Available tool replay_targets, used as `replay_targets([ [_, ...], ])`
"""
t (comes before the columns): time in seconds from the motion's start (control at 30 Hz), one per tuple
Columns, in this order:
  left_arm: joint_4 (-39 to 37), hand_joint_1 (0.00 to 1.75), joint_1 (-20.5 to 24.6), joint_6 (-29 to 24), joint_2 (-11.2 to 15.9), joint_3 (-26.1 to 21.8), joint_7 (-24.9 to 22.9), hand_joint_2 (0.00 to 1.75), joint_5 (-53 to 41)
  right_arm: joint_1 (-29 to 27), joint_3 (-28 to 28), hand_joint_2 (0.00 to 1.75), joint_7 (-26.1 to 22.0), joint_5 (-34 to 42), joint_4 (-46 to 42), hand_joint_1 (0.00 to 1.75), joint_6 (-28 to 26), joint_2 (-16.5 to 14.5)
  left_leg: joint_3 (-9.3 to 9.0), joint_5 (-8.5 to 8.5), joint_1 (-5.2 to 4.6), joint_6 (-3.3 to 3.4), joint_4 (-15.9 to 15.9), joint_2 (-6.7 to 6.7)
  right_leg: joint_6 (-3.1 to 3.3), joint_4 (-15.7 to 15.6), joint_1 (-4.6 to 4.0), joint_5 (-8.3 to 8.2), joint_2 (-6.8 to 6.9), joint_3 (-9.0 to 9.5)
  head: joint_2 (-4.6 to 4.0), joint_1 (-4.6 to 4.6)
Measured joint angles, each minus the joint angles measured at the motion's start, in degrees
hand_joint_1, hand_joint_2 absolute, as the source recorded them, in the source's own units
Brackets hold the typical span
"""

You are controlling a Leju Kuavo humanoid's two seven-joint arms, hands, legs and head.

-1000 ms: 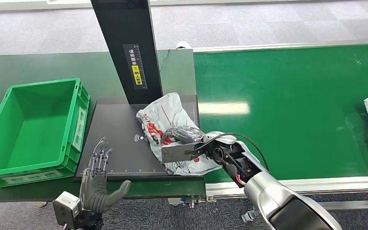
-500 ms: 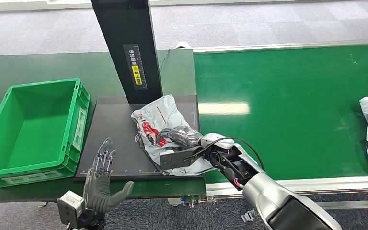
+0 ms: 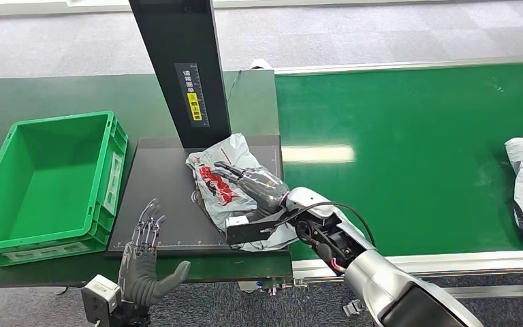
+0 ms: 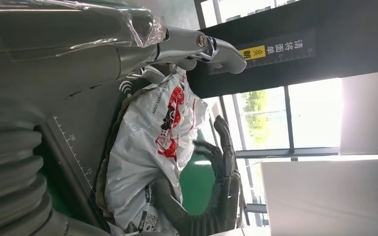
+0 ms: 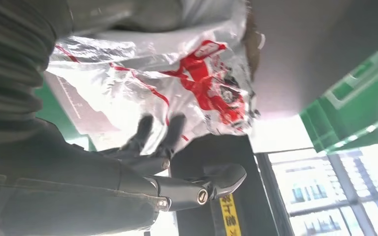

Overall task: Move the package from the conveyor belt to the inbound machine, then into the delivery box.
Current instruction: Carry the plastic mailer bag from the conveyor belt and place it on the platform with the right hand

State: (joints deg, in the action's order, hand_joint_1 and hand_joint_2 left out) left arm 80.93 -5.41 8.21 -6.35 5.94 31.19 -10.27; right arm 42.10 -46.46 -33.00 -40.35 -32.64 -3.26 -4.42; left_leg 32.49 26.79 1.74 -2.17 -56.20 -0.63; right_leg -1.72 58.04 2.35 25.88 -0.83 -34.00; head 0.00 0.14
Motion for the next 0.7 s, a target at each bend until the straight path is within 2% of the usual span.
replay_targets([
  [0.17,-0.1,0.00,0.4,0.3,0.1,0.2,0.7,1.75,0.0,-0.7,1.7,1.75,-3.9,3.6,-0.5,0.00,2.6,0.0,0.00,0.00,0.00,0.00,0.0,0.00,0.00,0.0,0.00,0.00,0.00,0.00,0.00,0.00],
  [0.27,-0.4,0.00,0.7,0.3,0.3,0.3,1.2,1.75,0.1,-1.8,3.5,1.75,-6.3,9.7,-2.3,0.00,6.8,0.1,0.00,0.00,0.00,0.00,0.0,0.00,0.00,0.0,0.00,0.00,0.00,-0.01,0.00,-0.01],
  [0.37,-0.6,0.00,0.9,0.1,0.4,0.4,1.8,1.75,0.4,-3.0,6.0,1.75,-6.8,18.3,-5.7,0.00,9.4,0.3,0.00,0.00,0.00,0.00,0.0,-0.01,0.00,0.0,0.00,0.00,0.00,-0.02,0.00,-0.01],
  [0.43,-0.6,0.00,1.3,-0.3,0.4,0.5,2.1,1.75,0.2,-3.5,8.8,1.75,-4.5,27.9,-7.5,0.00,14.2,0.3,0.00,0.00,0.00,0.00,0.0,0.00,0.00,0.0,0.00,0.00,0.00,-0.02,0.00,-0.01],
  [0.57,-1.4,0.00,3.2,-1.1,0.4,1.1,2.6,1.75,-0.5,-4.2,16.8,1.75,3.7,49.4,-7.8,0.00,29.9,-0.4,0.00,-0.02,0.00,0.01,0.0,0.04,0.00,0.0,0.01,-0.01,0.03,0.02,0.00,0.00],
  [0.63,-2.2,0.00,4.4,-1.3,0.4,1.5,2.8,1.75,-0.6,-4.6,19.2,1.75,4.5,54.5,-7.3,0.00,34.5,-0.6,-0.01,-0.03,-0.01,0.02,0.0,0.02,0.00,0.0,0.01,-0.03,0.03,0.02,0.00,-0.01],
  [0.7,-2.8,0.00,5.3,-1.5,0.4,1.8,2.8,1.75,-0.6,-4.9,20.6,1.75,4.7,56.2,-6.9,0.00,35.9,-0.9,-0.01,-0.04,0.00,0.02,0.0,0.02,0.00,0.0,0.00,-0.03,0.03,0.01,0.00,-0.01],
])
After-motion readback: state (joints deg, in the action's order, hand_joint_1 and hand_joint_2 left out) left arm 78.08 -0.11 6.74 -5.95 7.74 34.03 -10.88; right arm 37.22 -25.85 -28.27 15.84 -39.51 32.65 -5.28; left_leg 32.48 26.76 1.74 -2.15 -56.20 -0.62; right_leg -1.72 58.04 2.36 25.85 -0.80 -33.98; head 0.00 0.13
